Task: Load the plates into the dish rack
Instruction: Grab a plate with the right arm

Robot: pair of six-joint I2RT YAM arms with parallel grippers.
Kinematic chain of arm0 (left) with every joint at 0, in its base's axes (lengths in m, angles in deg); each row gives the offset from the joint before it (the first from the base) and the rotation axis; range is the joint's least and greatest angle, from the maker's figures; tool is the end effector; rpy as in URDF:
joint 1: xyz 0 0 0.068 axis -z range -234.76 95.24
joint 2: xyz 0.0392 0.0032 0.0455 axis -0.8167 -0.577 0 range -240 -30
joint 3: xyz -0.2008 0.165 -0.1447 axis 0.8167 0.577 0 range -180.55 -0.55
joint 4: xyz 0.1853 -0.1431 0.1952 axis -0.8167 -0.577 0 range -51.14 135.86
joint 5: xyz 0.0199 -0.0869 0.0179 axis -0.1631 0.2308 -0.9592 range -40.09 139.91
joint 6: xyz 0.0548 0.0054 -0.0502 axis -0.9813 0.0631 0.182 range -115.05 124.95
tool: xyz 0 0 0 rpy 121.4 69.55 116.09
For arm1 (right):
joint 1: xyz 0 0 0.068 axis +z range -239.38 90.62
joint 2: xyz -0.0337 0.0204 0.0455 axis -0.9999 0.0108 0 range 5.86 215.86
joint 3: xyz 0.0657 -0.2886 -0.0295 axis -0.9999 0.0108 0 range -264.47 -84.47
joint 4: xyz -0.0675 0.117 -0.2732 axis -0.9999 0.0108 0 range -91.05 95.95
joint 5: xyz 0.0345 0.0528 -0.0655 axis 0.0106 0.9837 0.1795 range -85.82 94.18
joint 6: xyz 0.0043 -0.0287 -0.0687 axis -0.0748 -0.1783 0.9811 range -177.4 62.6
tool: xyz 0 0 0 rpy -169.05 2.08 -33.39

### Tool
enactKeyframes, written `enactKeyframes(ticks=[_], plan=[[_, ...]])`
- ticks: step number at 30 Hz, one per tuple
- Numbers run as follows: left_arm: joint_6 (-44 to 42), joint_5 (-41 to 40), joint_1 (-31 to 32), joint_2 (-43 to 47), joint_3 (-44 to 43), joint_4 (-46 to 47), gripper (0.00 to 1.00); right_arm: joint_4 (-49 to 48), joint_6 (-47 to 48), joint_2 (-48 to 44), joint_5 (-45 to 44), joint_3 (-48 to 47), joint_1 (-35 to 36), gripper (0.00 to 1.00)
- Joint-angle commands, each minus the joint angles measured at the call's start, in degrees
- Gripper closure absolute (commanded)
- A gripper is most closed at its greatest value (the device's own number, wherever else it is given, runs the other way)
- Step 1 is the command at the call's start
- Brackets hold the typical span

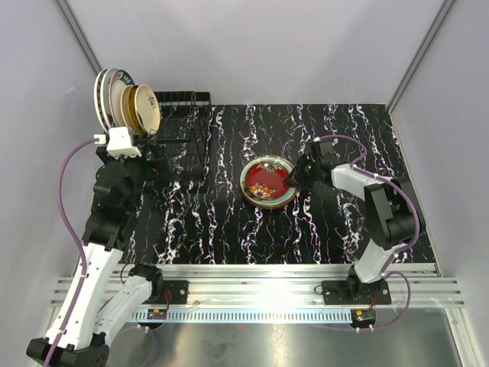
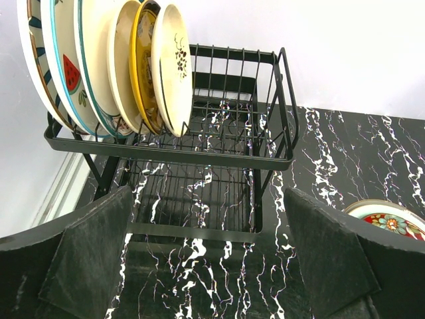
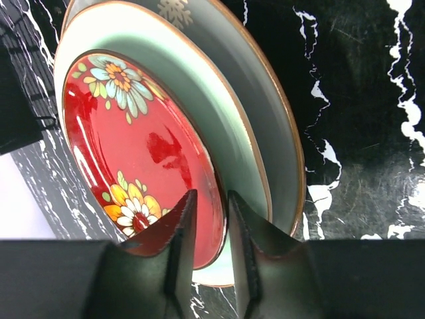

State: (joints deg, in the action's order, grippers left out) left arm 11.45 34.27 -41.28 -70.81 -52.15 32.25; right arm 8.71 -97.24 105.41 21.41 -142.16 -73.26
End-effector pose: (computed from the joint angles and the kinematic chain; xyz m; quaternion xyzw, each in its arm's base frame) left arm 0.2077 -0.0325 0.4094 -0.0500 0.7220 -0.0214 0.6898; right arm 0.3866 0.1309 0.1447 0.1436 0.9240 0.2775 0.2207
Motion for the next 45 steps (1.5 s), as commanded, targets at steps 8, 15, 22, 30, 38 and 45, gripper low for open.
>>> enactKeyframes(ticks=[8, 15, 22, 30, 38, 45], plan=[[-0.09, -1.50, 0.76, 0.48, 0.53, 3.32, 0.01, -2.20, -2.70, 0.39, -1.50, 2.41, -0.12, 0.89], [-0.44, -2.55, 1.11, 0.56, 0.70, 3.24, 0.01, -2.11, -5.07, -4.97, -0.10, 2.32, -0.30, 0.98], [0.09, -0.45, 2.26, 0.13, 0.70, 3.41, 0.01, -6.50, -9.73, -12.35, 1.83, 6.53, -0.21, 1.00], [2.54, 2.88, 2.96, -1.28, 0.62, 3.15, 0.01, -11.60, -12.28, -18.86, 3.07, 10.75, -0.21, 1.00], [8.08, 13.78, 3.05, -6.89, -0.52, 2.88, 0.01, -14.42, -12.64, -27.02, 3.42, 16.37, -0.21, 1.00], [13.18, 33.44, 3.05, -15.07, -1.23, 4.99, 0.01, -15.82, -11.15, -33.45, 8.24, 19.46, -0.21, 1.00]])
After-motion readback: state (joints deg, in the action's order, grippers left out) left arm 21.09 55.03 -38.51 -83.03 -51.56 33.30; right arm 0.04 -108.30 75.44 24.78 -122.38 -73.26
